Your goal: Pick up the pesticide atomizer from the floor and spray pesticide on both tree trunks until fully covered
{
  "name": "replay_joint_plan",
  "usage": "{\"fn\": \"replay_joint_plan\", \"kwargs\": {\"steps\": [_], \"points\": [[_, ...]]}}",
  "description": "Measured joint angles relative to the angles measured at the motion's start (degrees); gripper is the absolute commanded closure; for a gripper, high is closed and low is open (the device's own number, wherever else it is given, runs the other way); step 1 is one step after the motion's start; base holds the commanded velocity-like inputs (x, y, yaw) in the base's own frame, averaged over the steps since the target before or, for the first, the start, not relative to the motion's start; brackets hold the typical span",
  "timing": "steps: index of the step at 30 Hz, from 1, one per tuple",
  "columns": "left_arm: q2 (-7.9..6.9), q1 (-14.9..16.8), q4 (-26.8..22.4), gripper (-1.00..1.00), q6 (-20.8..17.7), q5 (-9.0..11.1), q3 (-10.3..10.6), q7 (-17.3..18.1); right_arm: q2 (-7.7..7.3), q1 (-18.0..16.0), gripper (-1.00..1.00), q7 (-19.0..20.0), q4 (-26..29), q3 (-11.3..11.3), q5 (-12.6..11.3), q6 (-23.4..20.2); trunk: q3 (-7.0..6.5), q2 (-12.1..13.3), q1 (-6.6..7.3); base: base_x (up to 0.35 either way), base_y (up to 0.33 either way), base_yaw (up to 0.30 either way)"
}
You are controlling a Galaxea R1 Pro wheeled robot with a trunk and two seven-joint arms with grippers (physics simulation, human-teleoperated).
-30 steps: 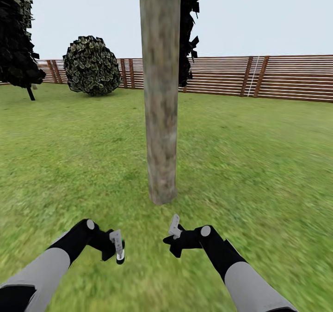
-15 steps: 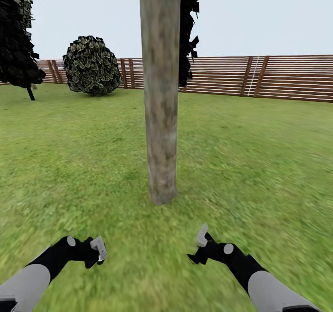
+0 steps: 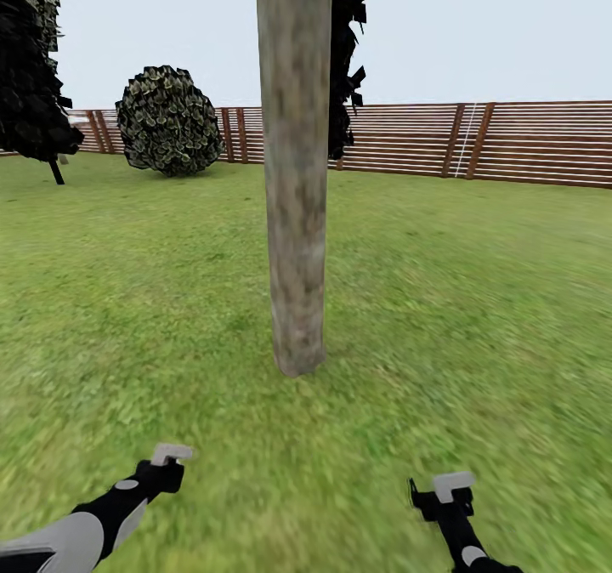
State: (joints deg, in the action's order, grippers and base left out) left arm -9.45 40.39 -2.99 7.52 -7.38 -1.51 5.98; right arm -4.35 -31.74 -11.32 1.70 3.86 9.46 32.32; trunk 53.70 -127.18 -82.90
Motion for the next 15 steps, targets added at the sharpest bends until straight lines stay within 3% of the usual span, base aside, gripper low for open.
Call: {"fn": "replay_joint_plan", "kwargs": {"steps": [3, 7, 10, 12, 13, 15], "points": [[1.96, 0.00, 0.02, 1.00, -0.08, -0.46, 0.30, -1.98, -1.56, 0.23, -1.00, -0.03, -0.04, 0.03, -0.07, 0.09, 0.00, 0.00, 0.00, 0.046, 0.000, 0.000], [2.39, 0.00, 0.10, 1.00, -0.14, -0.31, 0.36, -2.05, -1.60, 0.92, -1.00, -0.08, -0.07, 0.11, -0.07, 0.15, 0.00, 0.00, 0.03, 0.243, -0.060, 0.000], [2.46, 0.00, 0.12, 1.00, -0.17, -0.05, 0.36, -2.04, -1.20, 1.65, -1.00, -0.13, 0.00, 0.08, -1.46, 0.35, 0.00, 0.00, 0.03, 0.290, -0.172, 0.000], [2.51, -0.01, 0.13, 1.00, -0.18, -0.01, 0.36, -2.02, -1.13, 1.93, -1.00, -0.19, -0.01, 0.03, -5.39, 0.45, 0.00, 0.00, 0.03, 0.274, -0.205, 0.000], [2.53, -0.01, 0.09, 1.00, -0.18, 0.02, 0.34, -2.05, -1.24, 2.03, -1.00, -0.30, -0.05, -0.04, -8.49, 0.43, 0.00, 0.00, 0.03, 0.238, -0.217, 0.000], [2.53, -0.01, 0.06, 1.00, -0.18, 0.07, 0.28, -2.08, -1.37, 2.10, -1.00, -0.38, -0.13, 0.03, -11.83, 0.39, 0.00, 0.00, 0.02, 0.207, -0.226, 0.000]]}}
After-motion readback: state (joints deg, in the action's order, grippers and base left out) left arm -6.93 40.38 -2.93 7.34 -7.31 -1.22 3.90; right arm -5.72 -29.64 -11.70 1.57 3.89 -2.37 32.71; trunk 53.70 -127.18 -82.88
